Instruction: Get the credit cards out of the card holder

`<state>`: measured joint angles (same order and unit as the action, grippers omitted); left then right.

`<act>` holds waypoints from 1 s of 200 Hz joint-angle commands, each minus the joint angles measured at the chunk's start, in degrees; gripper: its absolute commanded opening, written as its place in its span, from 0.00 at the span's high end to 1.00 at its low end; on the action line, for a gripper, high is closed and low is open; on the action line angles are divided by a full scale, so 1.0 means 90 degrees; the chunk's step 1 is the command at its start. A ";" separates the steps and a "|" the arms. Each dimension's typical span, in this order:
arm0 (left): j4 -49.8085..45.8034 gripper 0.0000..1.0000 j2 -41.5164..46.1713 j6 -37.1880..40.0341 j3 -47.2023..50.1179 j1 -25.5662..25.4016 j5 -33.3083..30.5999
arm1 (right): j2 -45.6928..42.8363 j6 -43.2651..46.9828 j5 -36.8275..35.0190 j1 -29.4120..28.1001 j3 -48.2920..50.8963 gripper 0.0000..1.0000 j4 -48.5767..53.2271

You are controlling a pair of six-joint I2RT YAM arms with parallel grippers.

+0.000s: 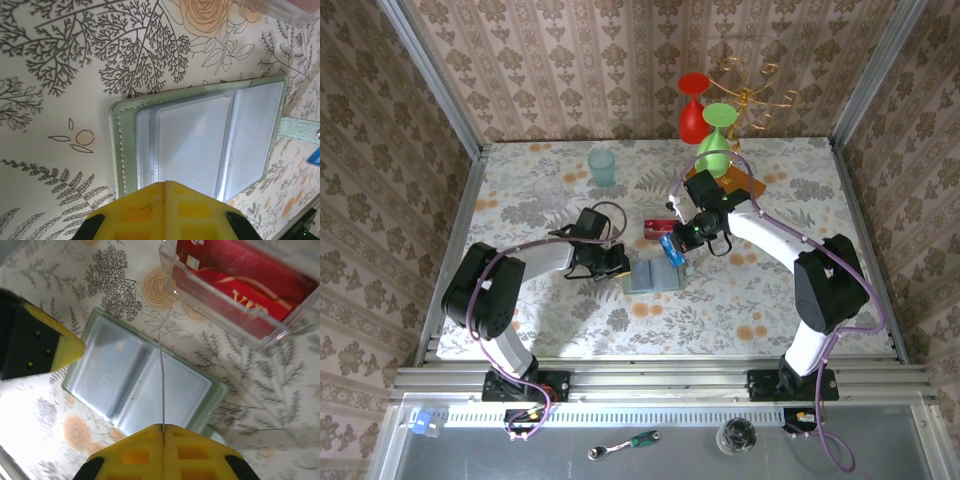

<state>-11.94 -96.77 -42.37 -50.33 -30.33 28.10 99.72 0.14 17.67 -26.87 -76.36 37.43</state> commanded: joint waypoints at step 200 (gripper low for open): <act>-0.0095 0.97 0.0576 0.0105 0.0417 0.0608 0.0080 | 0.2610 0.5417 -0.1475 -0.0071 -0.4837 1.00 0.2804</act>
<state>-11.38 -93.60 -41.78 -47.42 -26.89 28.29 119.72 45.39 5.65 -27.42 -114.83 57.58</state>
